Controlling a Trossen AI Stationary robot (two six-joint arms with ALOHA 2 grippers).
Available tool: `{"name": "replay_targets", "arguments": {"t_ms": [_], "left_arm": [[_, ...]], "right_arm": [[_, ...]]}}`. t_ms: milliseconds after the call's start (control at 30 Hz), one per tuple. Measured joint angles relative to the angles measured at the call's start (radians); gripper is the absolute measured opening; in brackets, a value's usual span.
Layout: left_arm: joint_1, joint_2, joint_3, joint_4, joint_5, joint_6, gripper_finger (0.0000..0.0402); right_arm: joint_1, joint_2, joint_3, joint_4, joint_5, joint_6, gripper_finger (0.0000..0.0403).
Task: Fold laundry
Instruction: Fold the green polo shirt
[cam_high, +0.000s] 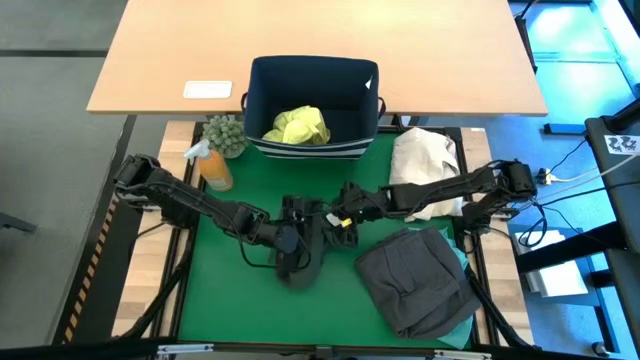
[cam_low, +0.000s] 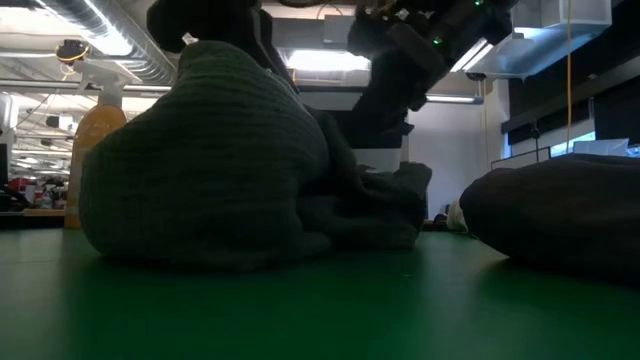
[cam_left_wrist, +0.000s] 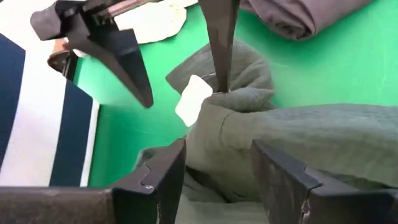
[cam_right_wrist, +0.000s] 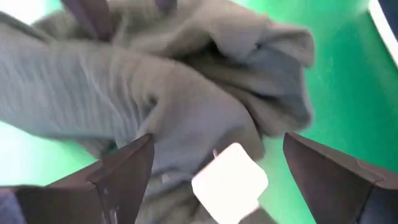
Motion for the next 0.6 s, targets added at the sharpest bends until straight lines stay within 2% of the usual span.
{"name": "replay_targets", "arguments": {"t_ms": [100, 300, 500, 600], "left_arm": [[0.003, 0.000, 0.000, -0.001, 0.000, 0.016, 0.0176], [0.031, 0.000, 0.000, 0.041, 0.020, 0.151, 0.0176], [0.105, 0.000, 0.000, 0.085, 0.150, 0.183, 0.0176], [0.133, 0.000, 0.000, 0.085, 0.162, 0.185, 0.0176]], "right_arm": [[0.009, -0.019, 0.000, -0.063, 0.031, 0.002, 0.0356], [0.009, -0.034, 0.000, -0.127, 0.039, 0.042, 0.0356], [0.045, -0.028, 0.000, -0.238, 0.048, 0.110, 0.0356], [0.078, -0.028, 0.000, -0.248, 0.080, 0.112, 0.0356]]}}
